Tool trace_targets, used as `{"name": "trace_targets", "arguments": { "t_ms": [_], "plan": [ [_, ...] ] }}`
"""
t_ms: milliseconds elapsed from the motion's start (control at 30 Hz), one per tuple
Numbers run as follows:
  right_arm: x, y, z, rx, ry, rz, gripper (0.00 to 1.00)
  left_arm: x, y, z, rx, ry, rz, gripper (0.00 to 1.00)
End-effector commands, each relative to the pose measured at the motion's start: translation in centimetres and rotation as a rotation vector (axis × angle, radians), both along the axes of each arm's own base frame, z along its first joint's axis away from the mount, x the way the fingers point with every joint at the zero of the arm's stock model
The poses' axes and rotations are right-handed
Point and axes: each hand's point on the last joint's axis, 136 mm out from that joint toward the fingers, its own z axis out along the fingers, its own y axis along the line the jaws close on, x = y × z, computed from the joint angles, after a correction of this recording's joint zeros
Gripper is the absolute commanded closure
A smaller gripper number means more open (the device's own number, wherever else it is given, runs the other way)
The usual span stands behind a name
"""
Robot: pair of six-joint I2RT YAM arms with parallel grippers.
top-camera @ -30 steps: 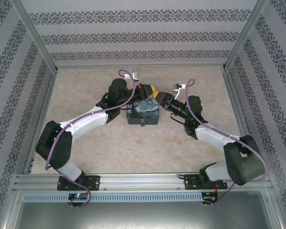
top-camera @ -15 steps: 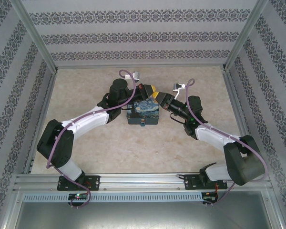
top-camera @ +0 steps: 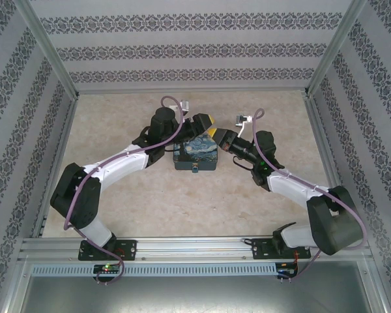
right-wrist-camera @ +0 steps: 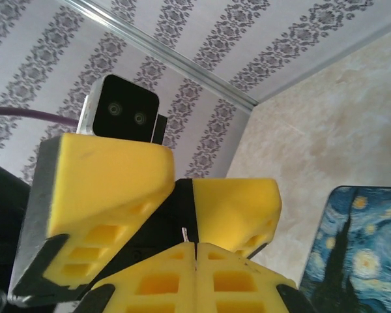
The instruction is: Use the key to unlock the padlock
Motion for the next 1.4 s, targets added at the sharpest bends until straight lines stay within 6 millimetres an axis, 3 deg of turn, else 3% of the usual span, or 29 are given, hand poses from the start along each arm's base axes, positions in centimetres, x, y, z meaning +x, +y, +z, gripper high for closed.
{"name": "trace_targets", "arguments": {
  "t_ms": [0, 300, 600, 1067, 1367],
  "plan": [
    [0.0, -0.9, -0.5, -0.104, -0.048, -0.052, 1.00, -0.4, 2.2, 1.3, 0.008, 0.104, 0.051, 0.30],
    [-0.4, -1.0, -1.0, -0.408, -0.179, -0.144, 1.00, -2.7, 2.4, -0.3, 0.009, 0.409, 0.021, 0.34],
    [-1.9, -0.1, -0.4, -0.739, -0.400, -0.224, 1.00, -3.5, 2.3, -0.8, 0.015, 0.518, 0.026, 0.46],
    [-3.1, 1.7, 1.3, -0.845, -0.545, -0.240, 1.00, -3.9, 0.7, -1.3, 0.009, 0.551, 0.004, 0.55],
    [-3.0, 2.1, 1.1, -0.854, -0.547, -0.231, 1.00, -4.0, -0.2, -1.6, 0.008, 0.556, -0.009, 0.67]
  ]
}}
